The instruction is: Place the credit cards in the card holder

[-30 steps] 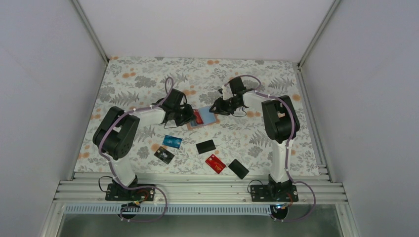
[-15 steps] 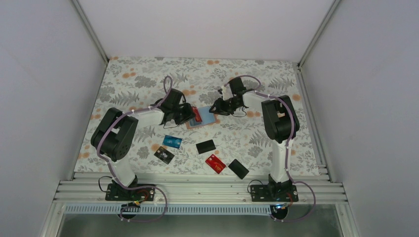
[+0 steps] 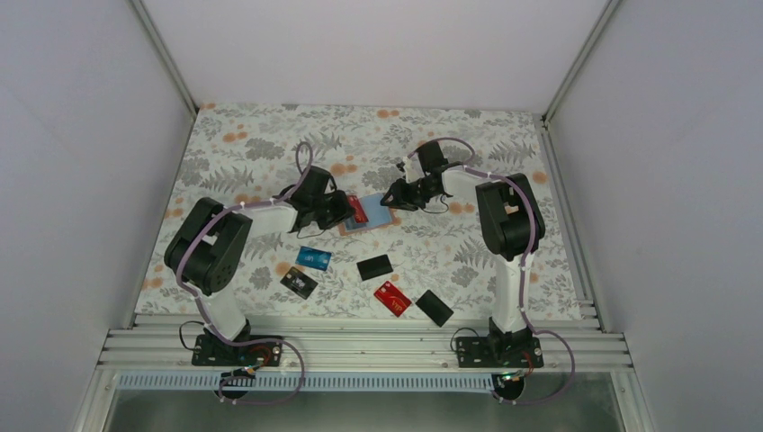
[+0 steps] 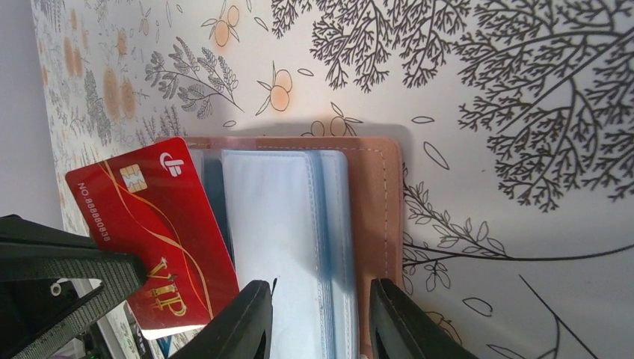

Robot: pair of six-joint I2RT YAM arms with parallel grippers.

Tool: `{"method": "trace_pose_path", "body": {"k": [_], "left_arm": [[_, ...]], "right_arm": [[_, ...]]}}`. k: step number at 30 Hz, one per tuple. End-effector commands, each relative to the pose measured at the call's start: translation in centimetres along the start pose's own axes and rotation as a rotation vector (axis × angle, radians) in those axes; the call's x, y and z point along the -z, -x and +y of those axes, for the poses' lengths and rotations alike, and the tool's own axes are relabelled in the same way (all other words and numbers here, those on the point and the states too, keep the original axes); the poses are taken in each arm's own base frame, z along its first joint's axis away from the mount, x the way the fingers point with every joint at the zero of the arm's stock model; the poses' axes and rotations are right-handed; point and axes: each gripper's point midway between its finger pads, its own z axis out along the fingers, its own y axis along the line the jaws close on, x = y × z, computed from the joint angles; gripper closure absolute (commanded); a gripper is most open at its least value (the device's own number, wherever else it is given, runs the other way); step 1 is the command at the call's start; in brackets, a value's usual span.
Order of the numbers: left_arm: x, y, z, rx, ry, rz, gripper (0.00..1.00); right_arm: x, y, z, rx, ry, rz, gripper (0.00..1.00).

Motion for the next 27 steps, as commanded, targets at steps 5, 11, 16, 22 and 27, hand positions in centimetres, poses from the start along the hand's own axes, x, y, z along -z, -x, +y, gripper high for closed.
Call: {"method": "trace_pose_path", "body": {"k": [5, 11, 16, 22, 27], "left_arm": [[0.3, -0.5, 0.1, 0.061, -0.039, 0.003, 0.98], [-0.2, -1.1, 0.3, 0.096, -0.053, 0.035, 0.98], [-0.5, -1.7, 0.3, 0.126, -0.072, 0.061, 0.98], [-0.6, -2.3, 0.7, 0.157, -0.068, 0.088, 0.98], [-0.6, -2.5, 1.4, 0.168, -0.045, 0.089, 0.98]], "right_arm": [[-1.5, -1.5, -1.4, -0.026, -0.013, 0.052, 0.65], [-1.6, -1.6, -1.4, -0.027, -0.01, 0.058, 0.65], [-1.7, -1.8, -1.5, -0.028, -0.011, 0.063, 0.65], [-1.7, -1.8, -1.4, -0.024, -0.01, 0.062, 0.65], [-1.7, -1.8, -1.5, -0.025, -0.011, 0.063, 0.65]]}}
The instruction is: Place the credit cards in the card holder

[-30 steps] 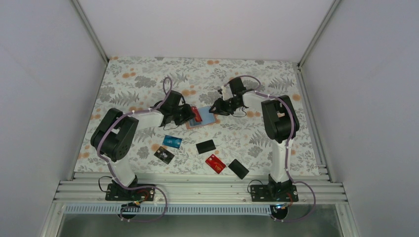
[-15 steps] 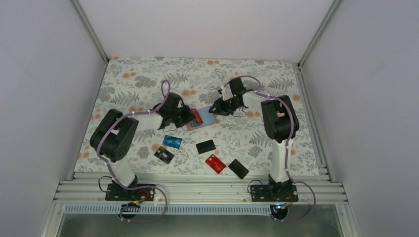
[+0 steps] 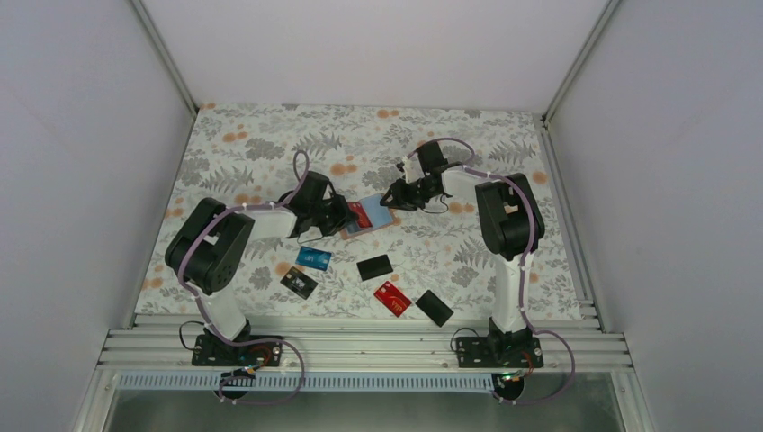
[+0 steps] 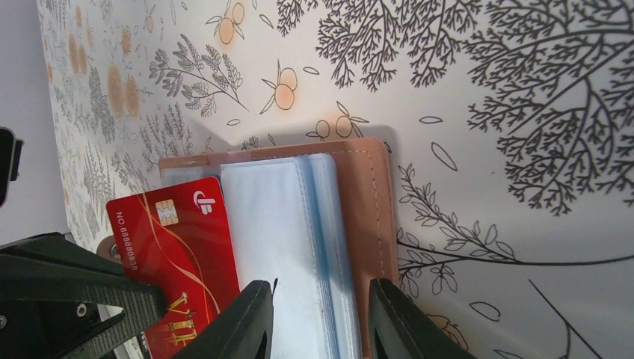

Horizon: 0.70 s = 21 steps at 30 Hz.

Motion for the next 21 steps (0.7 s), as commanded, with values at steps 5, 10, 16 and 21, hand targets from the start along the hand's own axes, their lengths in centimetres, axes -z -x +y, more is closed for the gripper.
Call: {"method": "trace_pose_path", "body": {"k": [5, 10, 16, 21], "left_arm": [[-0.8, -0.8, 1.7, 0.029, 0.015, 0.04, 0.98], [-1.2, -0.8, 1.7, 0.026, 0.012, 0.053, 0.98], [-1.6, -1.2, 1.8, 0.041, -0.005, 0.078, 0.98], [-1.7, -1.2, 1.6, 0.037, -0.012, 0.084, 0.98]], "right_arm": [[-1.6, -1.9, -1.7, -0.031, -0.025, 0.062, 0.65], [-1.6, -2.0, -1.7, -0.032, -0.023, 0.064, 0.66], [-1.7, -2.0, -1.7, -0.031, -0.024, 0.066, 0.66], [-1.7, -2.1, -1.7, -0.032, -0.023, 0.068, 0.66]]}}
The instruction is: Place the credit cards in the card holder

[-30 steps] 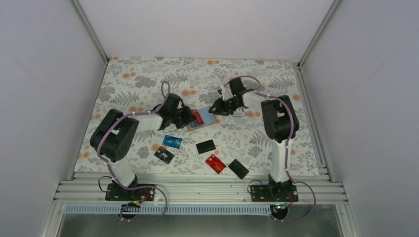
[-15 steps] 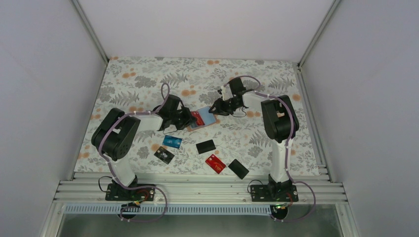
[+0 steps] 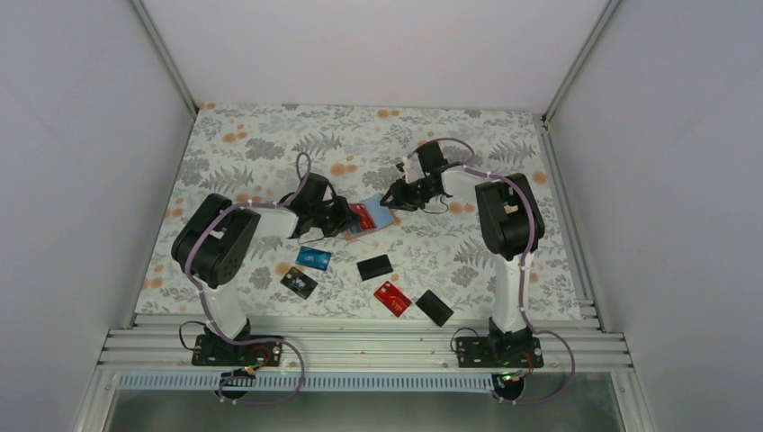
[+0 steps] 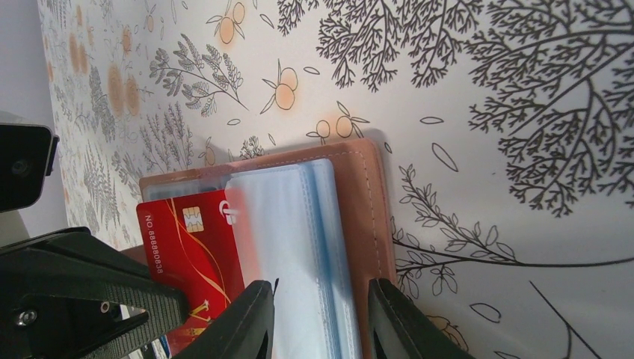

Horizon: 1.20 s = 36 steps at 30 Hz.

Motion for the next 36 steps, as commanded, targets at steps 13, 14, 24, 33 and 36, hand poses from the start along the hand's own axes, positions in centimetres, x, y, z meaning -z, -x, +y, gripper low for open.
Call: {"method": "trace_pose_path", "body": {"k": [13, 14, 24, 33, 36], "left_arm": [[-0.9, -0.3, 1.6, 0.008, 0.043, 0.027, 0.98], [-1.0, -0.2, 1.4, 0.004, 0.042, 0.025, 0.98], [-1.5, 0.1, 0.9, -0.031, 0.037, 0.026, 0.98], [-2.4, -0.5, 0.5, -0.042, 0.034, 0.035, 0.98], [-2.7, -0.5, 0.2, -0.043, 0.03, 0.037, 0.98]], "right_arm": [[-1.5, -2.8, -1.6, -0.038, -0.027, 0.08, 0.66], [-1.5, -2.9, -1.5, -0.035, -0.028, 0.079, 0.66], [-1.6, -3.5, -1.3, -0.035, -0.027, 0.093, 0.66], [-1.6, -3.9, -1.1, -0.037, -0.027, 0.099, 0.66], [-1.6, -4.1, -1.1, -0.038, -0.026, 0.101, 0.66]]}}
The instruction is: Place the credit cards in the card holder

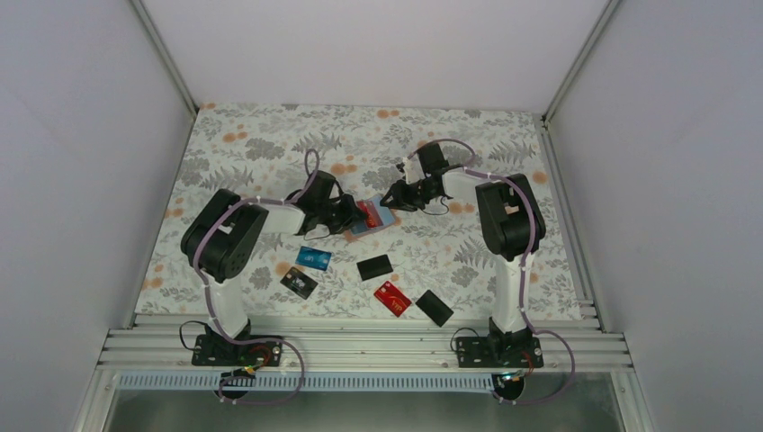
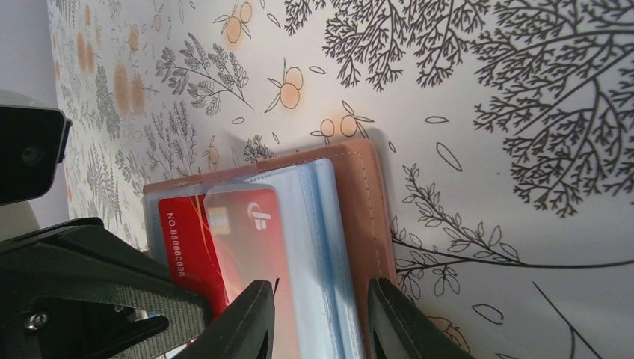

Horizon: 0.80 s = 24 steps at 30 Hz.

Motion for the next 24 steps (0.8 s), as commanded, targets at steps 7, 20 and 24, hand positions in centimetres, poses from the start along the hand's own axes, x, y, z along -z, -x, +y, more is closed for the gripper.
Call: {"method": "trace_pose_path", "body": {"k": [7, 20, 24], "left_arm": [[-2.1, -0.8, 0.8, 0.006, 0.038, 0.024, 0.98], [-2.9, -1.0, 0.5, 0.023, 0.033, 0.001, 0.98], [-3.1, -1.3, 0.4, 0.026, 0.054, 0.003, 0.95]], "right_arm": [[-1.4, -4.1, -0.7, -0.052, -0.029, 0.11, 0.66], [-0.9, -4.7, -0.3, -0.053, -0.02, 0.107, 0.66], [-0.5, -5.0, 0.0, -0.054, -0.019, 0.104, 0.66]]}}
